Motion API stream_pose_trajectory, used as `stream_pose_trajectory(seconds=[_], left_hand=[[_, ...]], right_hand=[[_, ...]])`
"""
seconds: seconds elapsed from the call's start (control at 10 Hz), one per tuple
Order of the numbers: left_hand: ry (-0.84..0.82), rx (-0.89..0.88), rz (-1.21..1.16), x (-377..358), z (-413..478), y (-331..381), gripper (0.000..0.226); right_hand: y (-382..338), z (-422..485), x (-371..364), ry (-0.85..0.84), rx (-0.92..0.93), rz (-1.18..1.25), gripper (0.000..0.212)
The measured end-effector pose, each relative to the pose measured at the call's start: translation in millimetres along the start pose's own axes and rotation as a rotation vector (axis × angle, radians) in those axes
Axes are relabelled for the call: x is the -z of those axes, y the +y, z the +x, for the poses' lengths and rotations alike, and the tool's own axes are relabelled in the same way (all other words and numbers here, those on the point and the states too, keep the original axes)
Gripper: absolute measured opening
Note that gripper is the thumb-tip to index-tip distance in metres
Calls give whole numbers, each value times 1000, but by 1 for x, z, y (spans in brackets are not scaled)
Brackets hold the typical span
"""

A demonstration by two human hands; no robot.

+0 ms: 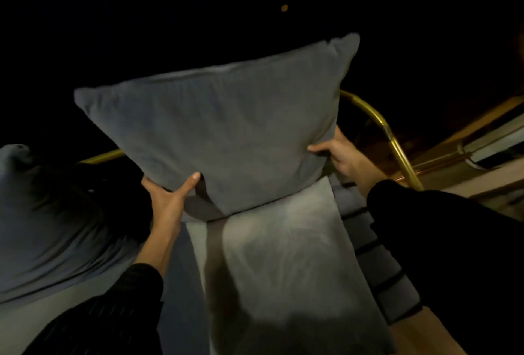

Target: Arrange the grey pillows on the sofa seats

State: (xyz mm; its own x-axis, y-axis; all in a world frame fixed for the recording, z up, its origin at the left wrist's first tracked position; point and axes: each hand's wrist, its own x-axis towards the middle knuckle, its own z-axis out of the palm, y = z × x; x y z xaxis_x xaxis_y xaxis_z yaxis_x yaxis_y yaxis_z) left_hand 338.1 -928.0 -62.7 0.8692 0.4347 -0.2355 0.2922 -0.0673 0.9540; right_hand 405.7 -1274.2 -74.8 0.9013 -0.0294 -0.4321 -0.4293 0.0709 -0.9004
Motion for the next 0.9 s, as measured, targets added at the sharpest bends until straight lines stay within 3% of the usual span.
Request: stream_pose_trajectory(seconds=[0.1, 0.3, 0.5, 0.6, 0.7, 0.8, 0.9], left_hand=[[-17, 69, 29, 2, -1, -25, 91], [43, 99, 29, -3, 15, -20, 94], [89, 99, 118, -15, 17, -13, 92], [65, 146, 218, -22, 24, -22, 93], [43, 179, 269, -28, 22, -36, 80], [-33, 352, 412, -30, 16, -57, 76], [-275, 503, 559, -36, -11, -78, 61]], right_hand=[[34, 7, -10, -41, -94, 26, 100], [11, 7, -20, -12, 2, 59, 69], [19, -8, -7, 209, 3, 169, 71], [24, -6, -13, 260, -15, 95, 66], [29, -11, -24, 282, -85, -49, 80], [44, -23, -28, 259, -156, -171, 73], [78, -68, -39, 201, -237, -350, 63]])
